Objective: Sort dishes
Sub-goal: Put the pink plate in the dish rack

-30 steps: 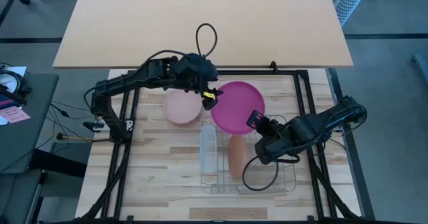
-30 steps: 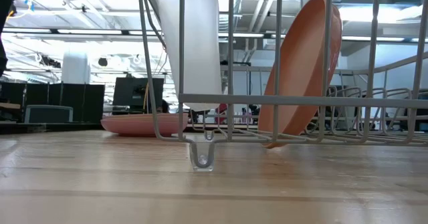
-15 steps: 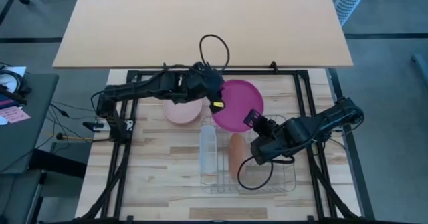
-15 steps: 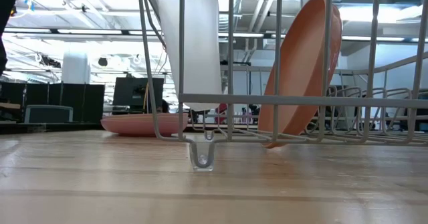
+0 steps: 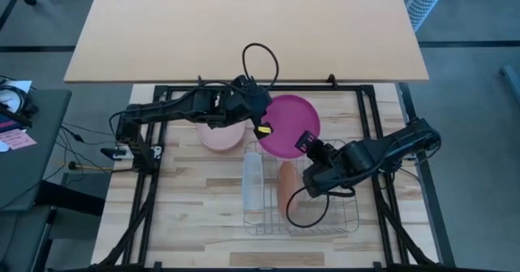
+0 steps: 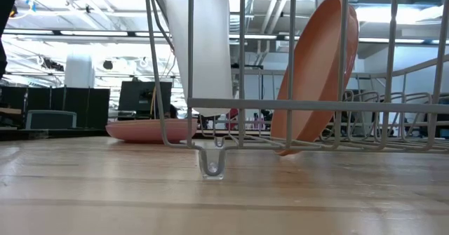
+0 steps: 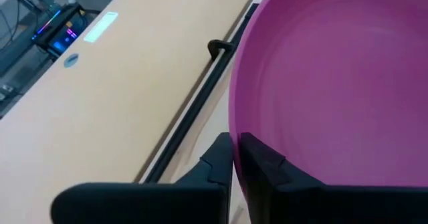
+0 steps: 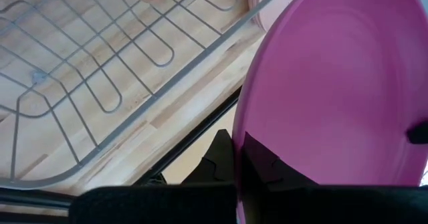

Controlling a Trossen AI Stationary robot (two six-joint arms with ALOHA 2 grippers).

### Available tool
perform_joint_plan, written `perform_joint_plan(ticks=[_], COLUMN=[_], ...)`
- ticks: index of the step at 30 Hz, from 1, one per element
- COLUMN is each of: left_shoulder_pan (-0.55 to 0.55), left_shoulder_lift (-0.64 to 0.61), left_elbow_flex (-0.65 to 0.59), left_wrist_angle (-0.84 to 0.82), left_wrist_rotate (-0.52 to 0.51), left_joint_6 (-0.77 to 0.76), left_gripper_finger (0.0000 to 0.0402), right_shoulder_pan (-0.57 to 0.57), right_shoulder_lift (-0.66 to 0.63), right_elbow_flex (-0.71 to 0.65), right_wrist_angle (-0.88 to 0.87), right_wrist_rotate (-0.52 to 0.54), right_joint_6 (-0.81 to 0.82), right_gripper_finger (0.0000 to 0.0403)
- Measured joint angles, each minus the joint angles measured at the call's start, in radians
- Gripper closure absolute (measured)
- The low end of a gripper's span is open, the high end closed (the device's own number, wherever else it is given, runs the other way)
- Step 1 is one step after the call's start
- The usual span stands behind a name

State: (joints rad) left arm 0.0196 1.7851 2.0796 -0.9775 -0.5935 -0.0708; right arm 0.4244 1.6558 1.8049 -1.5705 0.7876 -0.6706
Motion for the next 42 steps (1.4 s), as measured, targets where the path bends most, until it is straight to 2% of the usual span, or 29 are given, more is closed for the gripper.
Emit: perform_joint_plan(ticks=[5, 7, 10, 14, 16, 18, 22, 31, 42], left_shoulder_pan=[0.000, 0.002, 0.011, 0.014, 0.016, 0.019, 0.029, 0.049, 0.053], left_shoulder_lift=[0.000, 0.000, 0.000, 0.000, 0.000, 0.000, 0.000, 0.000, 0.000], left_elbow_flex=[0.000, 0.000, 0.000, 0.000, 0.000, 0.000, 0.000, 0.000, 0.001], left_wrist_angle=[-0.002, -0.005, -0.020, -0.014, -0.005, -0.003, -0.004, 0.004, 0.001], left_wrist_rotate=[0.016, 0.044, 0.090, 0.093, 0.111, 0.141, 0.148, 0.175, 0.179], left_joint_6=[-0.016, -0.037, -0.058, -0.052, -0.045, -0.045, -0.045, 0.008, -0.004], left_gripper_finger=[0.0395, 0.0381, 0.0328, 0.0243, 0.0217, 0.0210, 0.0239, 0.0386, 0.0397], right_shoulder_pan=[0.000, 0.000, 0.001, 0.006, 0.005, 0.006, 0.006, 0.006, 0.008], right_shoulder_lift=[0.000, 0.000, 0.000, 0.000, 0.000, 0.000, 0.000, 0.001, 0.002], right_elbow_flex=[0.000, 0.000, 0.000, 0.000, 0.000, 0.000, 0.000, 0.000, -0.001], right_wrist_angle=[0.000, -0.002, -0.003, 0.000, 0.000, -0.001, -0.001, -0.003, 0.002], right_wrist_rotate=[-0.003, -0.006, -0.009, 0.000, 0.004, 0.003, 0.003, -0.007, -0.006], right_joint_6=[-0.007, -0.008, -0.012, -0.012, -0.012, -0.012, -0.019, -0.019, -0.005], right_gripper_finger=[0.0401, 0.0401, 0.0400, 0.0400, 0.0400, 0.0400, 0.0400, 0.0400, 0.0399])
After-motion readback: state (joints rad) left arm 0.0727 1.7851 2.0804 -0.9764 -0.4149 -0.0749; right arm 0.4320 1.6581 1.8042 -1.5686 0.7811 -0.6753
